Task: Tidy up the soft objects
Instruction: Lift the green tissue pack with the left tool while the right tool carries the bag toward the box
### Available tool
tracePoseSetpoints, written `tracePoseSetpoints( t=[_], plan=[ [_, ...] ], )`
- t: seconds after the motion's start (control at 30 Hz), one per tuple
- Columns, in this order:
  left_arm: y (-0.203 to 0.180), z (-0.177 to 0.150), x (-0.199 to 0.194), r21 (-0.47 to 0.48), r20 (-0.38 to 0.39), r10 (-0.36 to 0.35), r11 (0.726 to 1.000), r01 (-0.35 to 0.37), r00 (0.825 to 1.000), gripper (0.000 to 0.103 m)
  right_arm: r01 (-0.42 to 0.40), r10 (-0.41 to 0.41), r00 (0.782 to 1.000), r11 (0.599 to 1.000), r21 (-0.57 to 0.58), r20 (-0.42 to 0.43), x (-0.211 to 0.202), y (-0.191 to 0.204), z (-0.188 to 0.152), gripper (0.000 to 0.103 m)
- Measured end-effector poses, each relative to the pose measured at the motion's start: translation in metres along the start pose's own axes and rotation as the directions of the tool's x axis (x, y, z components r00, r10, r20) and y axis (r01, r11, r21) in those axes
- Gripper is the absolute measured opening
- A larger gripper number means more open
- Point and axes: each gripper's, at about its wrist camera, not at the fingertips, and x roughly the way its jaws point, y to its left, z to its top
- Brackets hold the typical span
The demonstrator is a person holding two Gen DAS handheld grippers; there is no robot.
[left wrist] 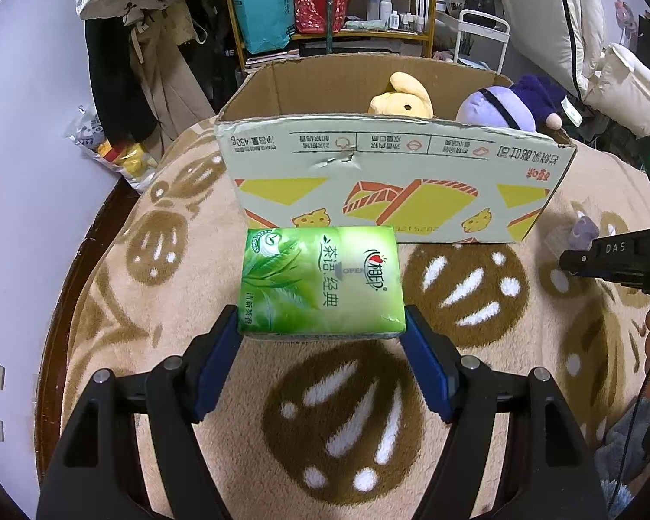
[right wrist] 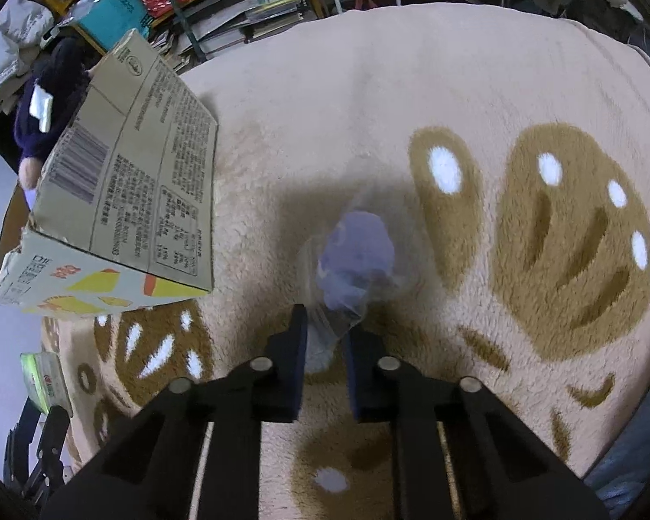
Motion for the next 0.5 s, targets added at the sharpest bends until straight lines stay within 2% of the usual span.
tracePoseSetpoints(
  t=[0.17, 0.37, 0.5],
  plan=[
    [0.000, 0.000, 0.001, 0.004, 0.000, 0.003, 1.000, -0.003, 1.000, 0.073, 0.007, -0.006, 0.999, 0.999, -0.048, 0.031, -0.004, 0.007, 0.003, 0.006],
    [0.003, 0.000, -0.001, -0.008, 0.013, 0.018, 1.000, -0.018, 1.000, 0.073, 0.030, -0.022, 0.997, 0.995, -0.092, 0.077, -0.018, 0.016, 0.000, 0.005],
    [0.006, 0.002, -0.005, -0.020, 0.023, 0.022, 1.000, -0.022, 0.999, 0.073, 0.016, -0.003, 0.993, 0.993, -0.117, 0.114, -0.032, 0.025, -0.003, 0.005]
  ],
)
